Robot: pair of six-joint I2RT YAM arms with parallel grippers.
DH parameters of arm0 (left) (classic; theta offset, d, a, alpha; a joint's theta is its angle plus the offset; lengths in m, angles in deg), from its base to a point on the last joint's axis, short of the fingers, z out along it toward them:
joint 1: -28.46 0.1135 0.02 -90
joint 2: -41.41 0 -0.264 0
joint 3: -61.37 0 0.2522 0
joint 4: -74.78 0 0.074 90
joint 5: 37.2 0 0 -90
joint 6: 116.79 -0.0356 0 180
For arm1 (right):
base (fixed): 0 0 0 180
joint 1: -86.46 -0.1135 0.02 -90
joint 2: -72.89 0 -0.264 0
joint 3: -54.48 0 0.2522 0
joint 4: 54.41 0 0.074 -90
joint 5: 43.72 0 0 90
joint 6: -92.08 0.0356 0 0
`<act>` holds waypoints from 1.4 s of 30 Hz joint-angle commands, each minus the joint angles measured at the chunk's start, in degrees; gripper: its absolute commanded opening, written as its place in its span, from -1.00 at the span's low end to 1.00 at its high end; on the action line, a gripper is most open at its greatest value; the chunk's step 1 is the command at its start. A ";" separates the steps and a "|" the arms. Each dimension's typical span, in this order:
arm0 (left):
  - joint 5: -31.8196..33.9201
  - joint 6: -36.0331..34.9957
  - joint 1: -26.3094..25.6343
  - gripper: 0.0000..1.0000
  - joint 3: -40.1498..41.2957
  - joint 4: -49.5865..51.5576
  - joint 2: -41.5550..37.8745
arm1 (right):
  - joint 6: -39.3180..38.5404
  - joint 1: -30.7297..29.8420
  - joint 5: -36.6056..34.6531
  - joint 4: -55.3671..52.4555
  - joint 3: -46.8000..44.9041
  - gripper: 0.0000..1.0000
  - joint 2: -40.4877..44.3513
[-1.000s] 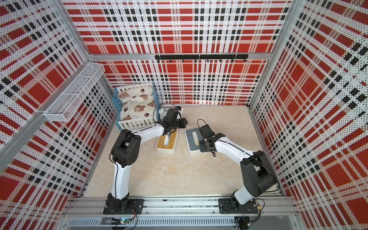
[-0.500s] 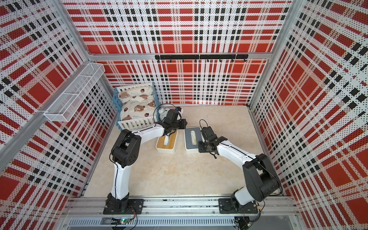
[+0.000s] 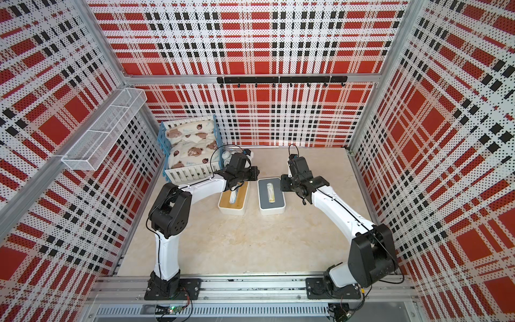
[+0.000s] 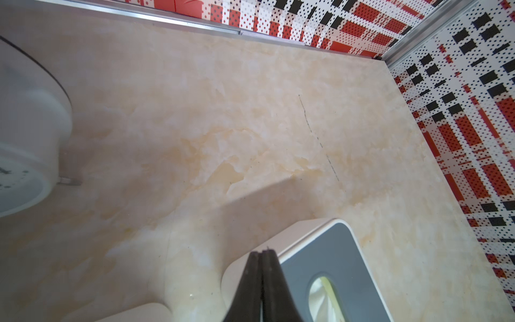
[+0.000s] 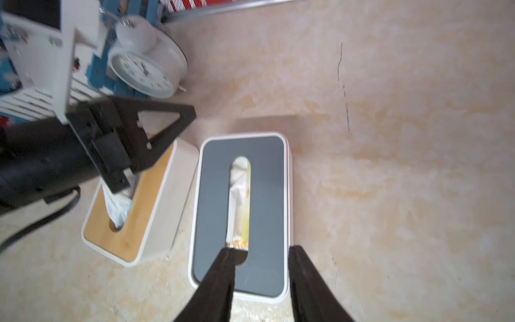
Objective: Put the tissue paper into the tissue box
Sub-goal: Close the box lid on the tissue box.
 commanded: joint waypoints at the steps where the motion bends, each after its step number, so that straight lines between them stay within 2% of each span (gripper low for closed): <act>1: 1.19 -0.79 0.64 -0.84 0.70 1.33 -2.77 | 1.72 0.79 3.72 4.14 0.49 -0.24 -1.81; 6: 1.61 -0.96 1.08 -0.84 2.98 2.77 -4.97 | 2.43 0.80 -0.16 10.05 -2.74 -0.15 -1.78; 9: 1.94 -0.80 0.48 -0.84 4.93 2.77 -6.04 | 4.59 0.81 0.02 19.29 -8.94 -0.13 -0.39; 11: 2.83 -0.61 -0.05 -0.83 5.68 2.67 -6.91 | 5.07 0.73 1.26 21.48 -10.47 -0.11 -1.18; 17: 7.05 -0.87 -1.37 -0.80 5.27 4.65 -8.07 | 1.36 0.04 -0.03 16.99 -7.09 -0.02 -5.13; 23: 8.87 0.81 -1.54 -0.67 8.24 4.88 -10.21 | 0.93 -0.44 -3.00 19.65 -9.01 0.06 -6.23; 26: 10.34 2.96 -1.98 -0.59 10.81 3.01 -11.65 | 1.22 -1.71 -6.87 20.71 -10.12 0.14 -5.00; 28: 9.94 5.09 -2.47 -0.55 12.68 1.03 -11.84 | 1.30 -1.69 -6.38 20.51 -9.61 0.20 -5.16; 30: 12.53 7.13 -3.69 -0.58 15.50 -2.41 -12.65 | 0.44 -1.67 -5.97 19.03 -7.32 0.22 -7.26; 32: 13.53 9.05 -4.90 -0.61 17.61 -6.22 -13.16 | -0.75 -1.66 -5.52 16.86 -3.91 0.17 -10.22; 34: 13.36 10.48 -5.47 -0.63 18.44 -9.19 -13.23 | -1.91 -1.67 -5.05 14.46 -0.76 0.04 -12.62; 38: 15.39 10.73 -7.13 -0.61 18.63 -11.75 -12.62 | -2.34 -1.67 -5.00 15.68 -2.54 -0.05 -11.93; 42: 11.57 12.24 -6.60 -0.60 19.07 -14.67 -10.37 | -2.83 -1.57 -5.37 14.28 -3.10 -0.09 -10.49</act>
